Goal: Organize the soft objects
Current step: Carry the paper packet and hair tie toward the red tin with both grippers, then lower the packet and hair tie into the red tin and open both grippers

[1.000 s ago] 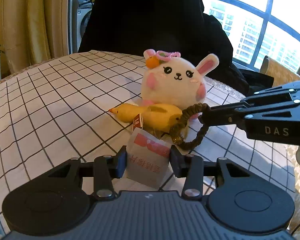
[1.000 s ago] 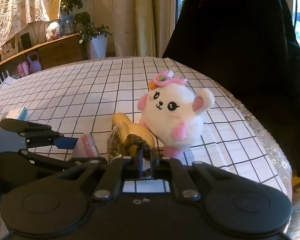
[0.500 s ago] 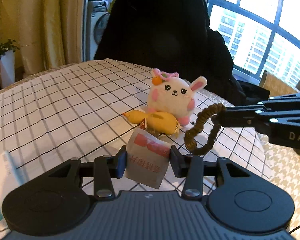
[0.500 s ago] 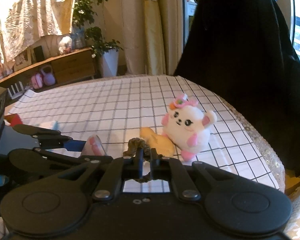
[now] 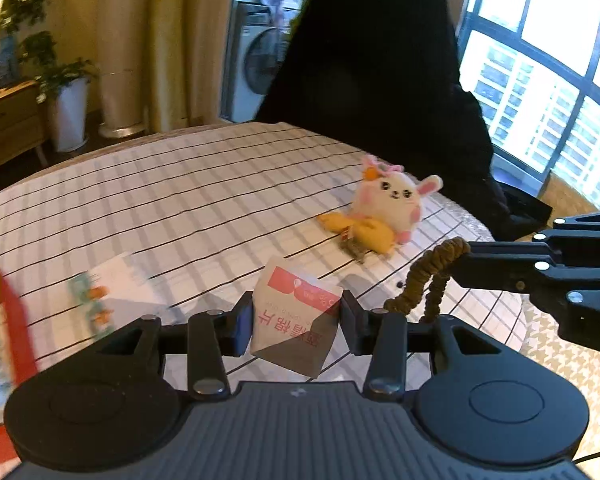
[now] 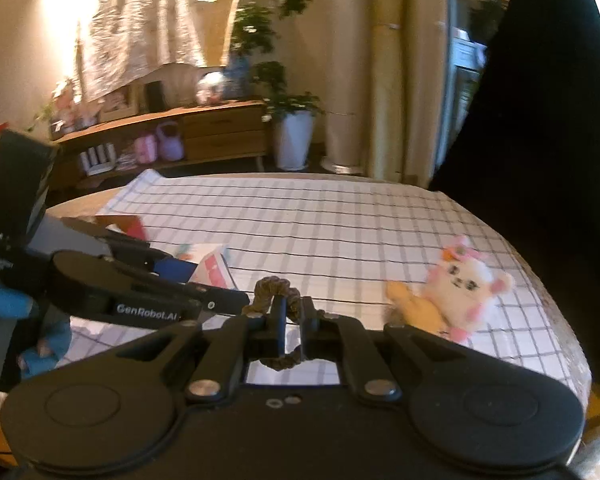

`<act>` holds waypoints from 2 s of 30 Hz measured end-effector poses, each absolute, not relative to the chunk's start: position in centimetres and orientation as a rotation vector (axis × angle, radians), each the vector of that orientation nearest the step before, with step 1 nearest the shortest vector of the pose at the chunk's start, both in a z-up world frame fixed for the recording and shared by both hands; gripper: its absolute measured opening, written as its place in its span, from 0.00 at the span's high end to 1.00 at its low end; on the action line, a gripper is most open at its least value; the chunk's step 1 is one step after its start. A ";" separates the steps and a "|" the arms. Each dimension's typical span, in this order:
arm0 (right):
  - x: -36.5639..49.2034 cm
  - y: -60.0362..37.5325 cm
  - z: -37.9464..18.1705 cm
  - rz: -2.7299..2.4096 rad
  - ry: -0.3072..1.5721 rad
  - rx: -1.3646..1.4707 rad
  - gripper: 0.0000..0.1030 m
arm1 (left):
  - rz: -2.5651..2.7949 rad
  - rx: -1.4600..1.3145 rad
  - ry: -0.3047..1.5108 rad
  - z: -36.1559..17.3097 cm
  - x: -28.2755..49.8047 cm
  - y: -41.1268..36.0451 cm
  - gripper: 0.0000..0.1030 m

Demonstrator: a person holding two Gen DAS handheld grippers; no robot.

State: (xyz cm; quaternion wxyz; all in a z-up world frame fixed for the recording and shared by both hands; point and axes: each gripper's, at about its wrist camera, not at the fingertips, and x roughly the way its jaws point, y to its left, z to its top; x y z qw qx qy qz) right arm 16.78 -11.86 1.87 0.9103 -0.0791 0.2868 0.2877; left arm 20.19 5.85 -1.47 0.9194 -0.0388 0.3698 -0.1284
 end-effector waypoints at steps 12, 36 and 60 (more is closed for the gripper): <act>14.8 -4.5 4.4 0.752 0.610 -0.164 0.94 | -0.134 -0.178 0.774 0.7 15.9 14.4 0.58; 15.0 12.7 5.1 0.965 0.646 -0.256 0.94 | 0.175 -0.211 0.805 1.3 15.4 30.4 0.58; 19.3 19.3 -3.3 0.959 0.827 -0.305 0.94 | 0.270 -0.232 0.927 -7.1 21.7 35.4 0.58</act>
